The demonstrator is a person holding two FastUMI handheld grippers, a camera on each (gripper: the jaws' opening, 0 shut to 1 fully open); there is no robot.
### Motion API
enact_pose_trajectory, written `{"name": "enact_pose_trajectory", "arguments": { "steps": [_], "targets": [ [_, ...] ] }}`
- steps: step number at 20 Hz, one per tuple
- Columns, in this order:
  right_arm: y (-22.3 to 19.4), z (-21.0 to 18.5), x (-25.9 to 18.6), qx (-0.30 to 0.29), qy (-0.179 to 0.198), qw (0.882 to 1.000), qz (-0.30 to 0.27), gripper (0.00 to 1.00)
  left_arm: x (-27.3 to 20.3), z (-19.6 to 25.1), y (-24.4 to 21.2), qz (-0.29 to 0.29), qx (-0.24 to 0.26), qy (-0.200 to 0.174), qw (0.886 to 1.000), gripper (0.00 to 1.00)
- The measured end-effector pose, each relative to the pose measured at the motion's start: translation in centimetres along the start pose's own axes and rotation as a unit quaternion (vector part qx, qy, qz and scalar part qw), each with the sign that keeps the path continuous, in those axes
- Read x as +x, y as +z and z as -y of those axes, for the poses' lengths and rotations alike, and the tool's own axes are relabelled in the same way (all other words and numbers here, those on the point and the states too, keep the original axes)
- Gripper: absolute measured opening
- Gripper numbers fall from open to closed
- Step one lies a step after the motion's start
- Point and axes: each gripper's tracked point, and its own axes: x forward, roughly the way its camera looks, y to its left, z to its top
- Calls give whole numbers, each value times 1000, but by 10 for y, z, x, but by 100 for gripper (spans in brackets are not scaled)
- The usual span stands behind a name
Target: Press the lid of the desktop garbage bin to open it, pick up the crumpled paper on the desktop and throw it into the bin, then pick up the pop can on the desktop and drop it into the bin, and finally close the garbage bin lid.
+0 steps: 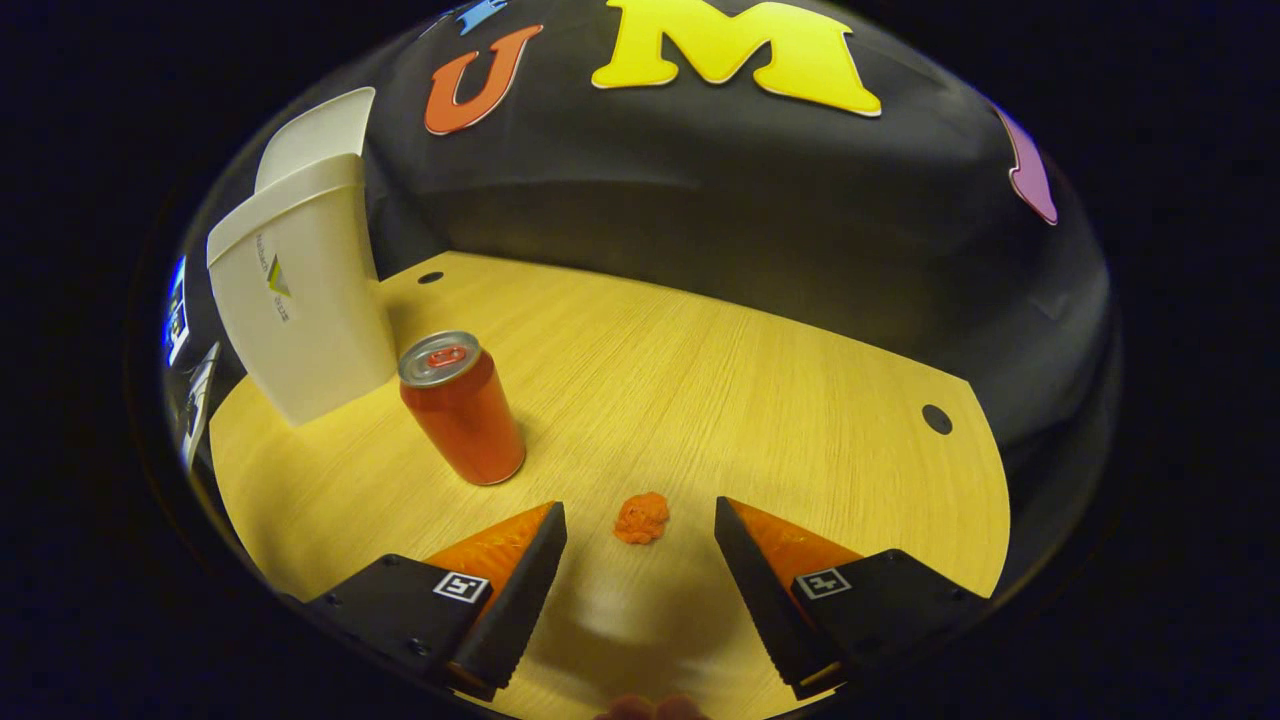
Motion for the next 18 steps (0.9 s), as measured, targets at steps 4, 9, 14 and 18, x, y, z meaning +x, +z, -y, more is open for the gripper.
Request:
{"name": "enact_pose_trajectory", "arguments": {
  "steps": [4,9,14,18],
  "targets": [
    [-8,-1,23,12,-3,1000,-19,95,-11,-20,-7,-9,-5,36,999,99],
    [-10,2,36,23,-10,999,-26,94,-21,-37,-11,-14,-7,70,997,99],
    [-14,-4,39,49,1,998,-38,82,-28,-44,-14,-19,-16,81,996,99],
    [-13,-7,43,51,-4,998,-37,55,-30,-45,-15,-20,-16,80,996,99]
  ]
}}
